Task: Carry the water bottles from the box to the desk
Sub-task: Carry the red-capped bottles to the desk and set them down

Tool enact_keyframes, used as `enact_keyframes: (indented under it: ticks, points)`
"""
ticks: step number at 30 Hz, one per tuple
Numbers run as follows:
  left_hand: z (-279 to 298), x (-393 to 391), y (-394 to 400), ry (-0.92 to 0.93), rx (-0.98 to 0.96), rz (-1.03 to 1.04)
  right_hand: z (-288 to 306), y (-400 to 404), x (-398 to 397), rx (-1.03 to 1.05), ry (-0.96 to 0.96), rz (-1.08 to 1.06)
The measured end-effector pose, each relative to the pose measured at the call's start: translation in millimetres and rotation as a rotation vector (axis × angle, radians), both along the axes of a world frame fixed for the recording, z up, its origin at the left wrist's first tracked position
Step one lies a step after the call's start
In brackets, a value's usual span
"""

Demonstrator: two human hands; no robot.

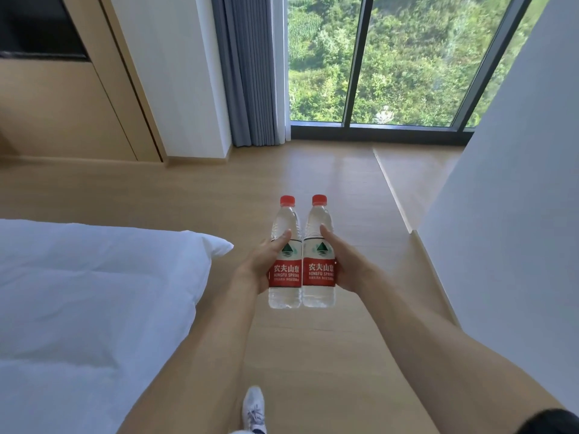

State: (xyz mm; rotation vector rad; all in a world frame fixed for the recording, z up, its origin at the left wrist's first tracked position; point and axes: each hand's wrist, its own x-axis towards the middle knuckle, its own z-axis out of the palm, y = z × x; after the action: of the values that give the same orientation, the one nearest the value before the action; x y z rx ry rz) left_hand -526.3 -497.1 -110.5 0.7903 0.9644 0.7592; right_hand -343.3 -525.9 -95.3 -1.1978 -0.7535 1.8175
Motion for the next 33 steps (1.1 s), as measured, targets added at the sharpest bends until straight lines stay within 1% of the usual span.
enact_keyframes:
  ticks: [4,9,13,17,20,26,33]
  points:
    - [-16,-4,58,-0.016,0.014,-0.017,-12,53,-3,0.006,-0.015,-0.027]
    - [-32,-16,150,-0.032,-0.016,-0.002,-16,139,-11,-0.021,-0.046,-0.063]
    - [-29,-36,223,-0.064,-0.054,-0.011,-11,209,-23,-0.072,-0.064,-0.056]
    - [-20,-61,292,-0.075,-0.063,-0.055,-10,271,-36,-0.053,-0.089,-0.029]
    - [-15,-76,330,-0.041,-0.081,-0.040,-13,306,-45,-0.040,-0.076,-0.015]
    - [-25,-93,397,0.082,-0.112,0.009,-24,379,-58,-0.035,-0.087,-0.007]
    - [-29,-107,480,0.084,-0.142,0.084,-43,494,-70,-0.082,-0.091,0.057]
